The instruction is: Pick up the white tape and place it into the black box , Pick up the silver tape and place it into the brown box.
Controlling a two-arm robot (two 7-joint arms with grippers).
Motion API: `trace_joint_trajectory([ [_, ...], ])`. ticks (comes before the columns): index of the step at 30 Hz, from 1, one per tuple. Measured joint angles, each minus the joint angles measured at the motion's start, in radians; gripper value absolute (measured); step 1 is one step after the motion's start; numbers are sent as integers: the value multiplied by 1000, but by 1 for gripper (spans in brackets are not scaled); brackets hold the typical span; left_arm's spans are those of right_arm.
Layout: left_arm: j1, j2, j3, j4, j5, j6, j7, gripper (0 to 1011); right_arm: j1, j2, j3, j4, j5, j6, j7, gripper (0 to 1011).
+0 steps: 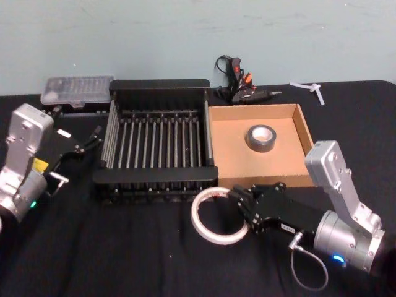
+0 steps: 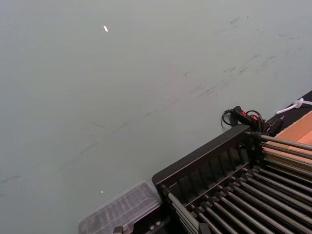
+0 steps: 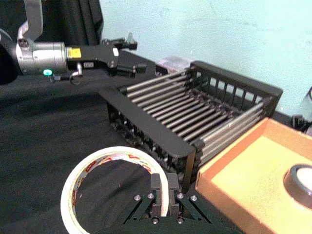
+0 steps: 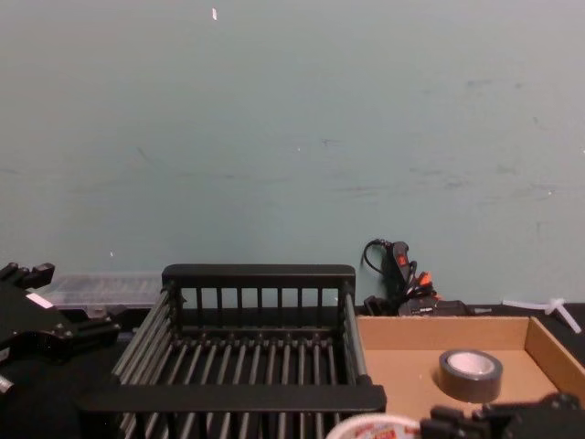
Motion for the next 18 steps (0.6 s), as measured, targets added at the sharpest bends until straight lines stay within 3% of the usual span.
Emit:
trace_joint_trajectory([
  [8,0,0,0,0,0,0,0,1002,46,-20,-7,7,7,-9,-18,95],
  [18,0,0,0,0,0,0,0,1001,138,-85,-34,65,-18,-5,-62,94],
])
